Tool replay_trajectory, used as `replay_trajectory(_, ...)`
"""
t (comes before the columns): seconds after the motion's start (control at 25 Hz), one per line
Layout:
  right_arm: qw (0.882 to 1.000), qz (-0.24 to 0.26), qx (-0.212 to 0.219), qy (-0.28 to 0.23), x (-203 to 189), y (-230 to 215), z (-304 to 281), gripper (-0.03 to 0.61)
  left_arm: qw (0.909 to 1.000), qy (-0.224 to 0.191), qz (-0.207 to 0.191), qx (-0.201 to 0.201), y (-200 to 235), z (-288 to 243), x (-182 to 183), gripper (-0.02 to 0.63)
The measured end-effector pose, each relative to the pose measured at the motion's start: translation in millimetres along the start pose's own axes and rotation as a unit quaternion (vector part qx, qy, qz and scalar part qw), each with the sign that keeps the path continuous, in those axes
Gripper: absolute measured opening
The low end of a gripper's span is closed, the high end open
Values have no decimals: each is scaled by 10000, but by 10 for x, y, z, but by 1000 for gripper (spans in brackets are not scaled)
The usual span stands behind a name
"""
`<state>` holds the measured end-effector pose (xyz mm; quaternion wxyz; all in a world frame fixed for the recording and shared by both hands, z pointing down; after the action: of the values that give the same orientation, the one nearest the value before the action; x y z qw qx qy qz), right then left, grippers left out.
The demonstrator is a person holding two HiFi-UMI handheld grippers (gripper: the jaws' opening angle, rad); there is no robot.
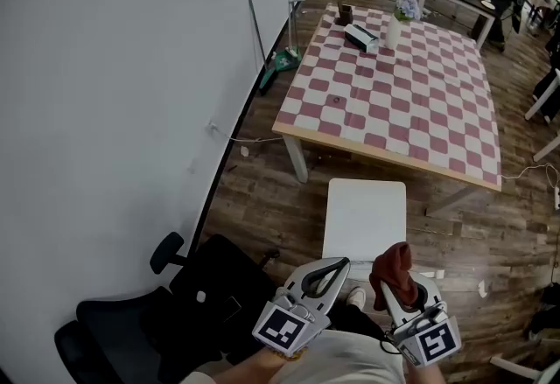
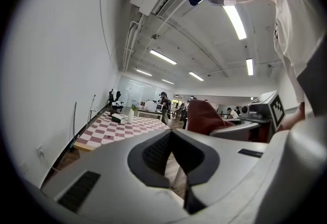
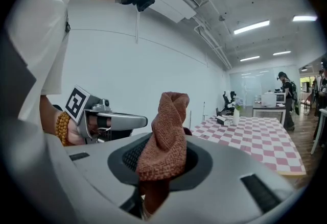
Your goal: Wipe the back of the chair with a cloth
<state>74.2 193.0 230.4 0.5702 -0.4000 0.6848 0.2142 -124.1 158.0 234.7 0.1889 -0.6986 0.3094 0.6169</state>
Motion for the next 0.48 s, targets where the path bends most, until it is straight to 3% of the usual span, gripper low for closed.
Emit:
replay_trajectory(0.12, 9982, 142, 287, 508, -43, -188, -178, 100, 9997, 172, -22, 154, 113, -134, -89, 9)
replay_trajectory(0.2, 9914, 251, 521, 1172, -113, -315, -325, 100, 9993, 259, 19, 253, 200, -225, -169, 9)
replay_trajectory(0.32, 9812, 443, 947, 1625, -218, -473, -617, 100, 9982, 441, 65, 402, 329, -318, -336, 9)
replay_trajectory(0.4, 9711, 785, 1296, 1842, -328, -573, -818, 101, 9974, 537, 21, 474, 416, -381, -466, 9)
replay_trajectory(0.48, 9534, 1276, 1663, 2170, -482, -676, -1022, 101, 9965, 648, 54, 531, 503, -451, -577, 9)
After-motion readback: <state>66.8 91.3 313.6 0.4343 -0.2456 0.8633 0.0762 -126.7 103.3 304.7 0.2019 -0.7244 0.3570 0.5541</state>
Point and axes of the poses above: the fingertips, and each gripper's own axes: z backward along the fingers, y to its left, x out of its top, the point moved 9 cm from there along z, backward along the fingers, and after that the axes turned 7 degrees about -z, right-handed, at the moved point
